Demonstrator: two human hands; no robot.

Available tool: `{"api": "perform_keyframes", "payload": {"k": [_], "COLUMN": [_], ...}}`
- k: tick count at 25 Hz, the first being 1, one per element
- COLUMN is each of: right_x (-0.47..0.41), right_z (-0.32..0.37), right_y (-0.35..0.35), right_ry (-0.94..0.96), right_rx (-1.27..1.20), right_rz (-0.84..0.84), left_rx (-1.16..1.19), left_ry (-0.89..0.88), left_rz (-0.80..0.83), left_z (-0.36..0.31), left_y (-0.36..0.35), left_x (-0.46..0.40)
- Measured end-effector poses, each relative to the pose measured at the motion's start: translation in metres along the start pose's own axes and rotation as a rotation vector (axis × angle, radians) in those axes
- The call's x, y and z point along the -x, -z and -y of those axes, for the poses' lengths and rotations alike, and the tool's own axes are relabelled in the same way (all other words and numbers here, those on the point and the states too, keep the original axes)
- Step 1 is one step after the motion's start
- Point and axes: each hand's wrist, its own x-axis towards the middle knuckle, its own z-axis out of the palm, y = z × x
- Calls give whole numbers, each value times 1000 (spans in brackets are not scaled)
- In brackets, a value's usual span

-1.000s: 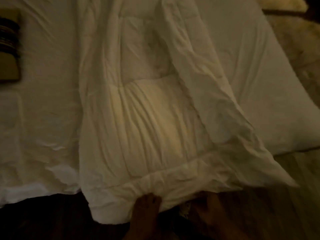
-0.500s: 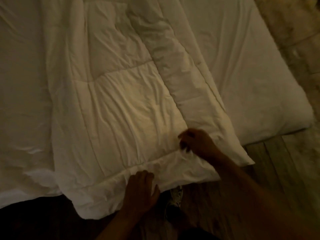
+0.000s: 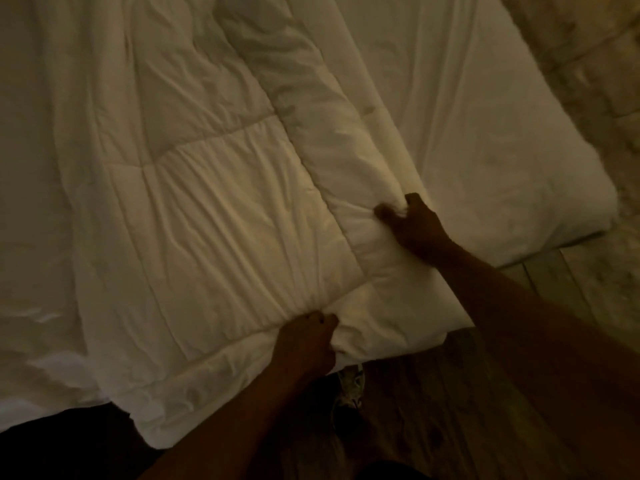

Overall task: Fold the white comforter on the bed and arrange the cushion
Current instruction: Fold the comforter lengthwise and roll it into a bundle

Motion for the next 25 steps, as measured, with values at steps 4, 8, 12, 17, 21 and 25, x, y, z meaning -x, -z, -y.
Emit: {"api": "perform_keyframes", "payload": {"k": [4,8,12,17,21,25], "right_x": [59,106,101,87,99,110], "right_z": [-29,-89,-117,-94,-74,-26], "right_y": [21,37,17,-21,-54,-108], "right_ry": [134,30,-90,-295,-20,381], "right_rx": [-81,-154,-50,75,246,266], "right_rz": [-93,-193,-174,-323,-666,-404], "left_rx": [51,131,-24,145,430,429], "left_ry": [-128,-231,-79,122,383,656], "left_rz": [10,116,457,600,246,-223], "left_z": [-13,-55,-67,-33,-11,44], "left_y": [15,-2,-40,-39,-8,25], "left_x": [30,62,56,42,48,86]}}
